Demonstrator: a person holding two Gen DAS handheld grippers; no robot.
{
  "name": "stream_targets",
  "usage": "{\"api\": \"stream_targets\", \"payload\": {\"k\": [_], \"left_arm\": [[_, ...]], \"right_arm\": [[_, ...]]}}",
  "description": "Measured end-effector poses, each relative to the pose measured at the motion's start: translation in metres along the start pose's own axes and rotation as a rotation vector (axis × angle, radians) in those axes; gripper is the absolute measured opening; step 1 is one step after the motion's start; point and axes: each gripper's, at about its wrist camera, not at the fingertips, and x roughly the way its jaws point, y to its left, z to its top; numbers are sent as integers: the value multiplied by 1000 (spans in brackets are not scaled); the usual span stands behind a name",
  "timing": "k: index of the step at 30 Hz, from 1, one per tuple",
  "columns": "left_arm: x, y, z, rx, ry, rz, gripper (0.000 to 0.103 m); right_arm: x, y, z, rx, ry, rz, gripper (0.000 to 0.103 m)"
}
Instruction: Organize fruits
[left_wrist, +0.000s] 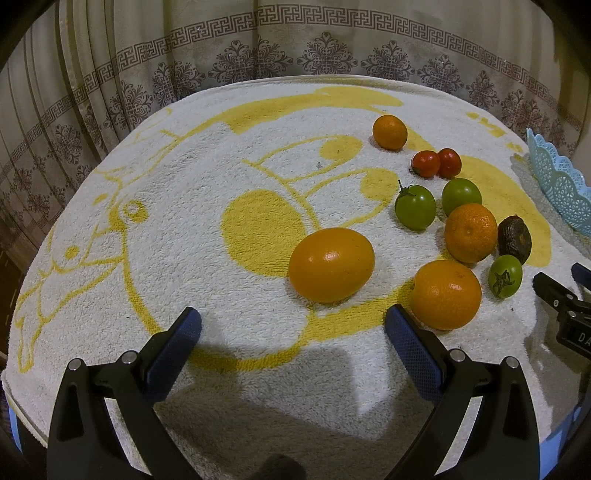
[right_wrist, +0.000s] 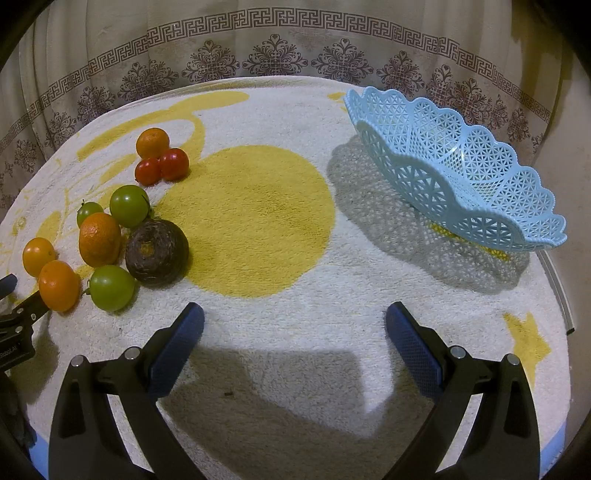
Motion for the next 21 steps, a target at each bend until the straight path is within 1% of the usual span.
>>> {"api": "stream_targets", "payload": {"k": [10, 12, 15, 16, 18, 21], "left_arm": [[-2, -1, -2, 3, 5, 10, 98], [-4, -2, -5, -2, 11, 10, 98], [-9, -2, -9, -5, 15, 11, 98], [-9, -2, -9, -6, 15, 12, 98], [-9, -2, -10, -7, 15, 14, 98], [-10, -4, -12, -2, 13, 23, 98]], "right_arm": [[0, 2, -1, 1, 0, -1, 100], [-3, 3, -3, -2, -3, 29, 100], [-9, 7, -5, -21, -6, 133, 100], [-11, 10, -6, -36, -8, 142, 100], [-9, 17, -6, -75, 2, 136, 100], [-7, 25, -7, -99, 9, 108, 101]]}}
